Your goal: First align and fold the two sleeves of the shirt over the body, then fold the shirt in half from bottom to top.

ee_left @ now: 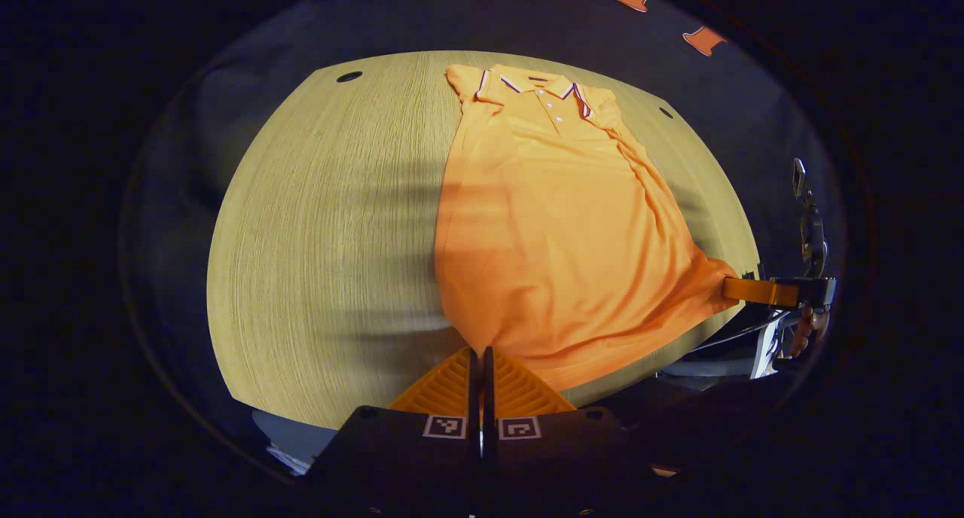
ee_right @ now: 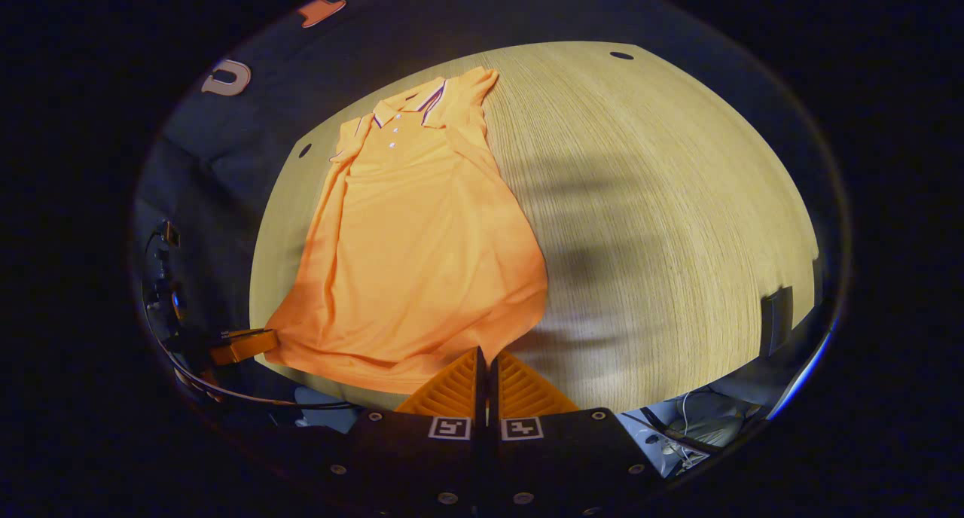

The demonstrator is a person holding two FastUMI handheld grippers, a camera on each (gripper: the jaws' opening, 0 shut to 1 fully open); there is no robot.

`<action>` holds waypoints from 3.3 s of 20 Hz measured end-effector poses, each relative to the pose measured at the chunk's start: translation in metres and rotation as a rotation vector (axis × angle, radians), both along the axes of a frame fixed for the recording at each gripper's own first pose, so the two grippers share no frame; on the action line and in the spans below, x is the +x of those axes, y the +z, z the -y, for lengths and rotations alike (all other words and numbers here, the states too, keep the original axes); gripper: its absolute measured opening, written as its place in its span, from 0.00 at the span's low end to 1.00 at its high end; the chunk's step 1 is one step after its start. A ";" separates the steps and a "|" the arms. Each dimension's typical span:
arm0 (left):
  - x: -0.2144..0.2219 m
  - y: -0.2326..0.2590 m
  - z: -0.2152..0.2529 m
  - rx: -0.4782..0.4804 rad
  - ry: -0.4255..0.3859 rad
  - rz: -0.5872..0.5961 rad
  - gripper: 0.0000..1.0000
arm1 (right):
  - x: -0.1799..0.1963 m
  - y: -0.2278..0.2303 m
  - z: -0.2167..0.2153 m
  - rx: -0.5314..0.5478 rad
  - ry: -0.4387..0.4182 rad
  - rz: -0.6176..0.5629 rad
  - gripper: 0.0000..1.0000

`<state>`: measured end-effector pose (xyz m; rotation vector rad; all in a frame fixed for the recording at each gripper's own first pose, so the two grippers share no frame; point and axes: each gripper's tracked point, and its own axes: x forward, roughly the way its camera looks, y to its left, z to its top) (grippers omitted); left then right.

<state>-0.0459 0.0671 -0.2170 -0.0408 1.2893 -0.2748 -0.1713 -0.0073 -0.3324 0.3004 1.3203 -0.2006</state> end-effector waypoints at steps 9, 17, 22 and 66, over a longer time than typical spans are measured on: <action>0.046 0.034 0.002 -0.032 -0.056 0.100 0.01 | 0.046 0.034 0.003 -0.083 -0.012 0.119 0.00; 0.097 0.063 0.000 -0.052 -0.030 0.167 0.01 | 0.092 0.048 0.006 -0.068 0.004 0.171 0.00; 0.139 0.068 0.002 -0.034 -0.011 0.195 0.01 | 0.122 0.045 0.011 -0.042 0.019 0.170 0.01; 0.192 0.028 0.013 -0.113 0.125 0.018 0.05 | 0.194 0.054 0.048 0.001 0.007 0.260 0.00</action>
